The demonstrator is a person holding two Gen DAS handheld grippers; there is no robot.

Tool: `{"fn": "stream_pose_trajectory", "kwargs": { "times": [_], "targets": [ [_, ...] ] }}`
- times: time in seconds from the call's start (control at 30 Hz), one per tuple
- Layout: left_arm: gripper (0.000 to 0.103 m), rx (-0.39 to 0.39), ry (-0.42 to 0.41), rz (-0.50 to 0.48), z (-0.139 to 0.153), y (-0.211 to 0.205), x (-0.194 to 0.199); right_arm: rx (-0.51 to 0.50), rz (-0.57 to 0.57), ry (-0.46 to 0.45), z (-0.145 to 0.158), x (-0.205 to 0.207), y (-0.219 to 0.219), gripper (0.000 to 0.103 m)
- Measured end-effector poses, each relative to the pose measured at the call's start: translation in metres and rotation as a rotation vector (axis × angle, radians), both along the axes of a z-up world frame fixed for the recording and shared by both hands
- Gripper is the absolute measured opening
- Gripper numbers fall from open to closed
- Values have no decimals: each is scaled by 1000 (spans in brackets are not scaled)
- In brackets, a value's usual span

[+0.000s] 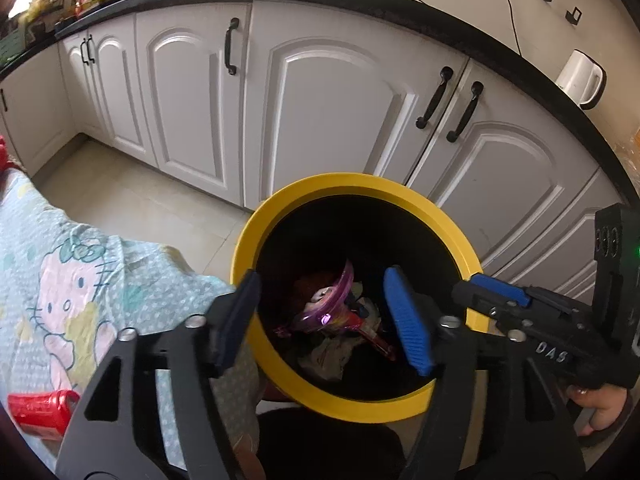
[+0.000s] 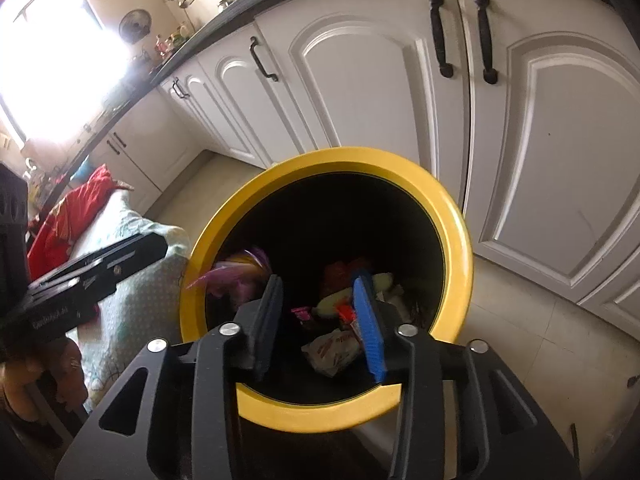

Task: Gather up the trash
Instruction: 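Move both open tools back toward the red cylinder and green snack bag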

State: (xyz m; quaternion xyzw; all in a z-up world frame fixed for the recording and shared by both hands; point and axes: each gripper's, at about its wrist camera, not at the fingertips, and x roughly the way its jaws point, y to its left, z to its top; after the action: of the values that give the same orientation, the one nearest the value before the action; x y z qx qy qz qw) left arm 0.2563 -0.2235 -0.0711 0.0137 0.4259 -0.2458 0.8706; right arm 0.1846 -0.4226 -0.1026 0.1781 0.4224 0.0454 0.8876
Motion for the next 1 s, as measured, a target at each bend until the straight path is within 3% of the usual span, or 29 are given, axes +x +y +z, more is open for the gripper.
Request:
{"fn": "stream_pose_trajectory", "kwargs": {
  "times": [0.07,0.2,0.23,0.43,1.0],
  "targets": [
    [77,-1,-5,20,3,7,-2,0,-8,-13,3,-2,0,47],
    [91,-7,-30,66,13,26,-7,-13,-3,-46,13,-5,7,57],
    [92,-4,-43,77,16,32,-10,-17,-1,-55,15,-5,8,62],
    [92,12,-113,141,34,61,-29,-39,65,-121,33,-11,30,69],
    [92,21,-221,290,65,139,-76,-98,264,-223,76,-23,104,74]
  ]
}}
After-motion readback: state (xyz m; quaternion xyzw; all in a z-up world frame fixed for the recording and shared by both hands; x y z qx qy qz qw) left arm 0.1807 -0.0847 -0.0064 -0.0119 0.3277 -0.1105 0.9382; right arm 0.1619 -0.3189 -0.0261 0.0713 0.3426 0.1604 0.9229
